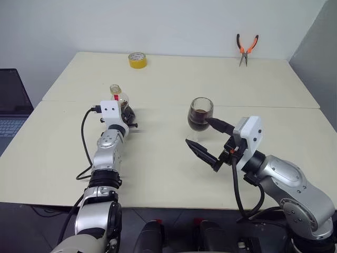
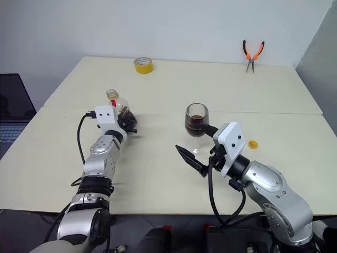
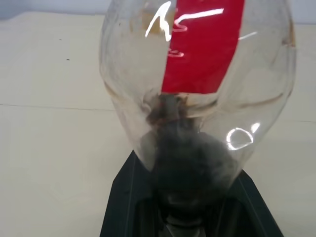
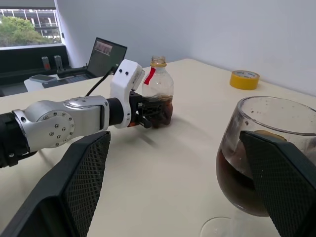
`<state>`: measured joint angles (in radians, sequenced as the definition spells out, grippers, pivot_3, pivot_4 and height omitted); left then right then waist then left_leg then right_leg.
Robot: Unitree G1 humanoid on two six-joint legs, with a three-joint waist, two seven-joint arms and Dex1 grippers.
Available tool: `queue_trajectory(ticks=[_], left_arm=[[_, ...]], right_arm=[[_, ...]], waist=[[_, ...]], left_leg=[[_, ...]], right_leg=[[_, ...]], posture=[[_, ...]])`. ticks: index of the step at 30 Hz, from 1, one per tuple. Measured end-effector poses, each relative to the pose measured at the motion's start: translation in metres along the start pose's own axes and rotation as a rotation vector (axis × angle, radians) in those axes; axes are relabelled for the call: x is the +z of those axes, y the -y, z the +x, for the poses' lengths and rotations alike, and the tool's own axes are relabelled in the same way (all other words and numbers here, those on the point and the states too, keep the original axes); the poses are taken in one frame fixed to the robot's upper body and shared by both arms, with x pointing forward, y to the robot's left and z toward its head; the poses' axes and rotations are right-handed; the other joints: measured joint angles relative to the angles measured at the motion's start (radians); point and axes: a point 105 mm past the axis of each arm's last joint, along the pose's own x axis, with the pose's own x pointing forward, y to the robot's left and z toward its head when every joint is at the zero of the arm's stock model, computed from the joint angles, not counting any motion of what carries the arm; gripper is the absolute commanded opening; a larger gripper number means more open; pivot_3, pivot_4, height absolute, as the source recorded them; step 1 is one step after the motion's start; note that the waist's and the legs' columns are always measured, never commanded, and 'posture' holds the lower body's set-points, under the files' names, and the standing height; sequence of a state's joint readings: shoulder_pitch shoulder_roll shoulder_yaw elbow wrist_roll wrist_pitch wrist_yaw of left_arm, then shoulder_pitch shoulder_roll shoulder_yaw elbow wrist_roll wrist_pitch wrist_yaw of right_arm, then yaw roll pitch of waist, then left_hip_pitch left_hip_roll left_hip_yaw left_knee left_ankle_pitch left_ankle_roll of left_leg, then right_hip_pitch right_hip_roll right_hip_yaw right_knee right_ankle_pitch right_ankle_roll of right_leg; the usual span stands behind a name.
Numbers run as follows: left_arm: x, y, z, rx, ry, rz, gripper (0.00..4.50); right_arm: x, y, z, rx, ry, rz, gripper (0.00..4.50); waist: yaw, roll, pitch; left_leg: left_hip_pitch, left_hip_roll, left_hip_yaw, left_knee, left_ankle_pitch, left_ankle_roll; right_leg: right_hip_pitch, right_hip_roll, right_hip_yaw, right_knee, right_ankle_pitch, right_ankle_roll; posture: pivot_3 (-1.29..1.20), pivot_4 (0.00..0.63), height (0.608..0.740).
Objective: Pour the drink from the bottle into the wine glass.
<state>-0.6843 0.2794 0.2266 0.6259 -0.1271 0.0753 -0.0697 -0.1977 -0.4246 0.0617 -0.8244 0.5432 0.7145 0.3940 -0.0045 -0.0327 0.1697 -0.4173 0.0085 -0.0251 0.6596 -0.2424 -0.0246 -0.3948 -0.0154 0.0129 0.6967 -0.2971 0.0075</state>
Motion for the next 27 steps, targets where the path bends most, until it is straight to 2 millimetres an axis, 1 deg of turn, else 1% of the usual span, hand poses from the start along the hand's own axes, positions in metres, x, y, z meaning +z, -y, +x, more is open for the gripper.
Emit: queue_trajectory(ticks=[2, 4, 5, 9, 14, 16, 22, 25, 26, 27], left_arm=[[0.006, -0.005, 0.002, 0.02, 0.019, 0.004, 0.67], [0.01, -0.004, 0.005, 0.021, 0.029, 0.001, 0.67], [0.01, -0.004, 0.005, 0.021, 0.028, -0.001, 0.67], [-0.003, -0.006, 0.005, 0.026, -0.01, -0.005, 0.67], [-0.002, -0.005, 0.007, 0.026, -0.014, -0.007, 0.67], [-0.002, -0.005, 0.008, 0.019, -0.015, -0.01, 1.4], [0.0, -0.004, 0.007, 0.001, 0.0, -0.02, 3.26], [0.003, -0.005, 0.003, -0.01, 0.024, -0.02, 4.28], [0.004, -0.005, 0.002, -0.013, 0.03, -0.017, 4.47], [0.004, -0.005, 0.001, -0.019, 0.035, -0.015, 4.47]], right_arm=[[0.0, -0.001, 0.0, 0.004, 0.002, 0.004, 4.5], [0.0, -0.001, 0.0, 0.009, 0.003, 0.006, 4.5], [0.0, -0.001, 0.0, 0.012, 0.004, 0.006, 4.5], [0.0, -0.002, 0.0, 0.021, 0.003, 0.004, 4.5], [0.0, -0.003, 0.0, 0.026, 0.003, 0.005, 4.5], [0.0, -0.003, -0.001, 0.025, 0.003, 0.006, 4.5], [-0.003, -0.003, -0.002, 0.021, -0.006, 0.012, 4.5], [-0.005, -0.003, -0.003, 0.019, -0.012, 0.015, 4.5], [-0.005, -0.003, -0.003, 0.019, -0.013, 0.016, 4.5], [-0.006, -0.003, -0.003, 0.018, -0.014, 0.016, 4.5]], waist=[[0.0, 0.0, 0.0], [0.0, 0.0, 0.0], [0.0, 0.0, 0.0], [0.0, 0.0, 0.0], [0.0, 0.0, 0.0], [0.0, 0.0, 0.0], [0.0, 0.0, 0.0], [0.0, 0.0, 0.0], [0.0, 0.0, 0.0], [0.0, 0.0, 0.0]], left_leg=[[0.0, 0.0, 0.0, 0.0, 0.0, 0.0], [0.0, 0.0, 0.0, 0.0, 0.0, 0.0], [0.0, 0.0, 0.0, 0.0, 0.0, 0.0], [0.0, 0.0, 0.0, 0.0, 0.0, 0.0], [0.0, 0.0, 0.0, 0.0, 0.0, 0.0], [0.0, 0.0, 0.0, 0.0, 0.0, 0.0], [0.0, 0.0, 0.0, 0.0, 0.0, 0.0], [0.0, 0.0, 0.0, 0.0, 0.0, 0.0], [0.0, 0.0, 0.0, 0.0, 0.0, 0.0], [0.0, 0.0, 0.0, 0.0, 0.0, 0.0]], right_leg=[[0.0, 0.0, 0.0, 0.0, 0.0, 0.0], [0.0, 0.0, 0.0, 0.0, 0.0, 0.0], [0.0, 0.0, 0.0, 0.0, 0.0, 0.0], [0.0, 0.0, 0.0, 0.0, 0.0, 0.0], [0.0, 0.0, 0.0, 0.0, 0.0, 0.0], [0.0, 0.0, 0.0, 0.0, 0.0, 0.0], [0.0, 0.0, 0.0, 0.0, 0.0, 0.0], [0.0, 0.0, 0.0, 0.0, 0.0, 0.0], [0.0, 0.0, 0.0, 0.0, 0.0, 0.0], [0.0, 0.0, 0.0, 0.0, 0.0, 0.0]], posture=[[0.0, 0.15, 0.74], [0.0, 0.15, 0.74], [0.0, 0.15, 0.74], [0.0, 0.15, 0.74], [0.0, 0.15, 0.74], [0.0, 0.15, 0.74], [0.0, 0.15, 0.74], [0.0, 0.15, 0.74], [0.0, 0.15, 0.74], [0.0, 0.15, 0.74]])
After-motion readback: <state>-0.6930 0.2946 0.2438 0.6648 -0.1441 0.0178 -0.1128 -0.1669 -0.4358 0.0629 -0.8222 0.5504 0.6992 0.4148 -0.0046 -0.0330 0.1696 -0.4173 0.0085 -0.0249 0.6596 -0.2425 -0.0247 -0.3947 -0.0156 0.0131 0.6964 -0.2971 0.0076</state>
